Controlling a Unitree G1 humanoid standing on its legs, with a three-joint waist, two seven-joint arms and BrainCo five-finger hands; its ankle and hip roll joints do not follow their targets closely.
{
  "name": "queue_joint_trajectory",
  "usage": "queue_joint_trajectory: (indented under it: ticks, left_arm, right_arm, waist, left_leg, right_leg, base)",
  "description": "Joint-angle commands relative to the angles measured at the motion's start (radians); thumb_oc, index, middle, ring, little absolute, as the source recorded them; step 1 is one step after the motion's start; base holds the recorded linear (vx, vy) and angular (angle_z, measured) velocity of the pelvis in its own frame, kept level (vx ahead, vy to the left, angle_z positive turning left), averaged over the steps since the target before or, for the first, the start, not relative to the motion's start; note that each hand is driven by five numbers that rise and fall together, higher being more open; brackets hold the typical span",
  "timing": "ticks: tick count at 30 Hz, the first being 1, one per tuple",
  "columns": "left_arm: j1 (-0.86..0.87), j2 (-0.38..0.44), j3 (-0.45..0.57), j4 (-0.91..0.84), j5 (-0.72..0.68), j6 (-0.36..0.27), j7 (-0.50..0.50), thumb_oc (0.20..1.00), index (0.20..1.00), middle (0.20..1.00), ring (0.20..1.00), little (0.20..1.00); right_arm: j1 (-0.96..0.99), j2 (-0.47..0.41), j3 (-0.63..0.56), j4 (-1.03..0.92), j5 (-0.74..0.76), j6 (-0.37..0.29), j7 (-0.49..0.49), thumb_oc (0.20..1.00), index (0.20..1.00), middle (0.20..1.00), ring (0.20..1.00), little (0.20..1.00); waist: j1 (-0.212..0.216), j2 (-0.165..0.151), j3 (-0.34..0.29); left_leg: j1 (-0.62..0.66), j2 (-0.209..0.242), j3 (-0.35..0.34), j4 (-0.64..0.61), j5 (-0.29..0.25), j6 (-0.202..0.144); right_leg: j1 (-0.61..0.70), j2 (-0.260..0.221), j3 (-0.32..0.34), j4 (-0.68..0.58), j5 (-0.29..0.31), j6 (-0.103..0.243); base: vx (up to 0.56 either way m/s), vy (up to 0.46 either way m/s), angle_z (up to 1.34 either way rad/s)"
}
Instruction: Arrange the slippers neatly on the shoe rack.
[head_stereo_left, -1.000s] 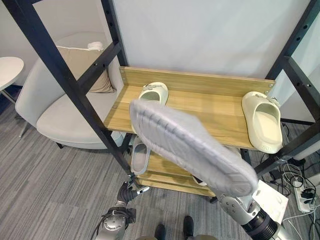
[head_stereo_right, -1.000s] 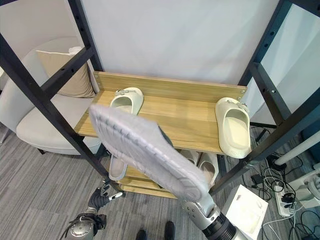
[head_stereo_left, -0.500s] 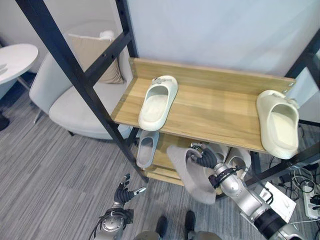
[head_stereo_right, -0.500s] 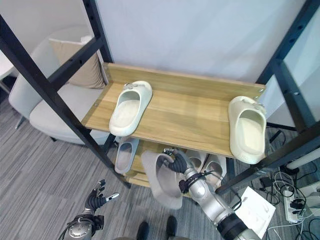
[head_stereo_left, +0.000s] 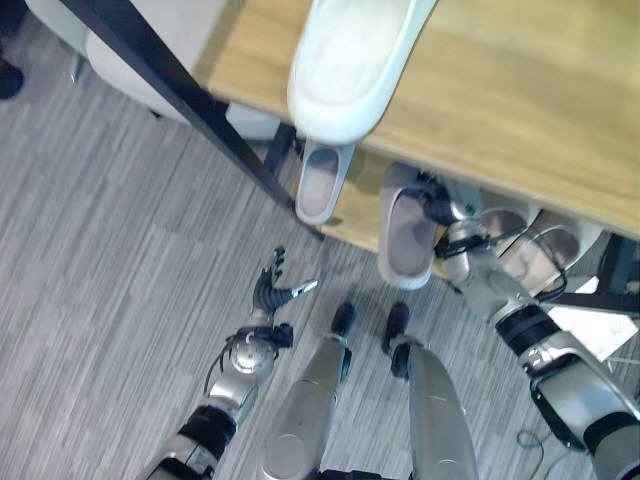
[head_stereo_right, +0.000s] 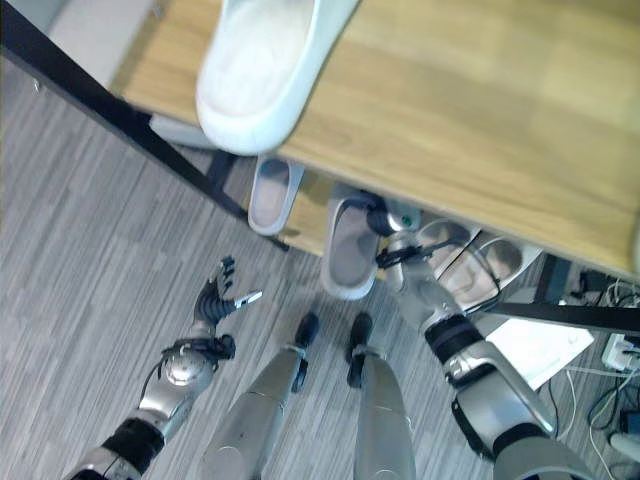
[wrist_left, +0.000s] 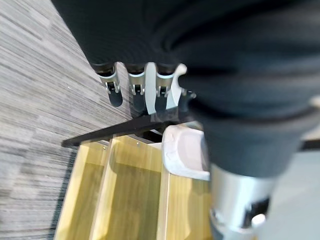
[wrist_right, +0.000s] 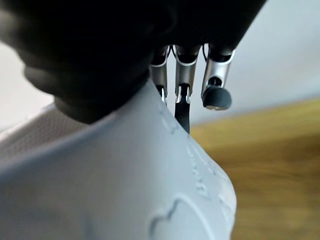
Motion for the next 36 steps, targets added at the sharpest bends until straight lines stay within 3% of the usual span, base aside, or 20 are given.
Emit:
queue_joint_trajectory:
  ticks: [1,11,19,20,21,31,36]
  left_arm:
    - [0.048,0.039,-0.021,-0.104,-0.011,-0.082,0.020,1.000,1.000,1.000,1.000,1.000]
    - [0.042,0.071,-0.076,-0.177,-0.010,-0.098,-0.005,1.000,1.000,1.000,1.000,1.000]
    - [0.029,0.069,-0.097,-0.176,-0.003,-0.097,-0.020,1.000,1.000,1.000,1.000,1.000]
    - [0.026,0.070,-0.099,-0.175,-0.003,-0.097,-0.021,1.000,1.000,1.000,1.000,1.000]
    - [0.019,0.072,-0.106,-0.173,-0.005,-0.096,-0.020,1.000,1.000,1.000,1.000,1.000]
    - [-0.014,0.069,-0.102,-0.156,-0.006,-0.075,-0.007,1.000,1.000,1.000,1.000,1.000]
    - [-0.020,0.055,-0.096,-0.134,-0.003,-0.061,0.001,1.000,1.000,1.000,1.000,1.000]
  right_arm:
    - [-0.064,-0.041,0.032,0.014,-0.021,0.024,-0.076,0.200,0.200,0.200,0.200,0.200]
    - [-0.229,-0.116,0.058,0.186,0.054,0.055,-0.129,0.200,0.200,0.200,0.200,0.200]
    - [-0.264,-0.116,0.089,0.193,0.050,0.056,-0.115,0.200,0.200,0.200,0.200,0.200]
    - [-0.272,-0.108,0.094,0.212,0.054,0.059,-0.108,0.269,0.269,0.269,0.269,0.269]
    - [-0.285,-0.095,0.093,0.253,0.074,0.063,-0.094,1.000,1.000,1.000,1.000,1.000]
    - [-0.303,-0.058,0.072,0.274,0.183,0.044,-0.083,1.000,1.000,1.000,1.000,1.000]
    - [-0.263,-0.004,-0.035,0.173,0.286,0.019,-0.141,1.000,1.000,1.000,1.000,1.000]
  waist:
    - [0.013,-0.006,-0.070]
    - [0.064,0.016,-0.054]
    - [0.096,0.014,-0.040]
    - [0.100,0.012,-0.039]
    - [0.107,0.010,-0.038]
    - [0.105,-0.003,-0.010]
    - [0.085,0.000,0.000]
  left_leg:
    - [0.032,-0.011,-0.058,-0.067,-0.089,0.020]
    - [-0.003,-0.032,-0.120,-0.151,-0.051,0.000]
    - [0.009,-0.034,-0.143,-0.157,-0.056,-0.004]
    - [0.009,-0.035,-0.146,-0.155,-0.057,-0.005]
    - [0.010,-0.036,-0.151,-0.155,-0.057,-0.006]
    - [0.050,-0.025,-0.148,-0.168,-0.058,-0.009]
    - [0.075,-0.018,-0.133,-0.177,-0.058,-0.007]
  right_leg:
    - [0.125,-0.048,0.029,0.062,-0.272,0.044]
    - [0.095,-0.075,-0.030,0.018,-0.284,0.059]
    - [0.134,-0.078,-0.057,-0.017,-0.288,0.061]
    - [0.136,-0.079,-0.060,-0.019,-0.287,0.061]
    - [0.144,-0.080,-0.064,-0.025,-0.284,0.061]
    - [0.189,-0.072,-0.061,-0.054,-0.275,0.056]
    - [0.204,-0.068,-0.044,-0.058,-0.267,0.054]
  base:
    - [0.01,0.026,0.07]
    - [0.04,0.010,0.16]
    - [0.06,-0.007,0.16]
    - [0.07,-0.020,0.00]
    - [0.04,-0.012,0.02]
    - [0.01,-0.007,0.02]
    - [-0.01,0.002,-0.08]
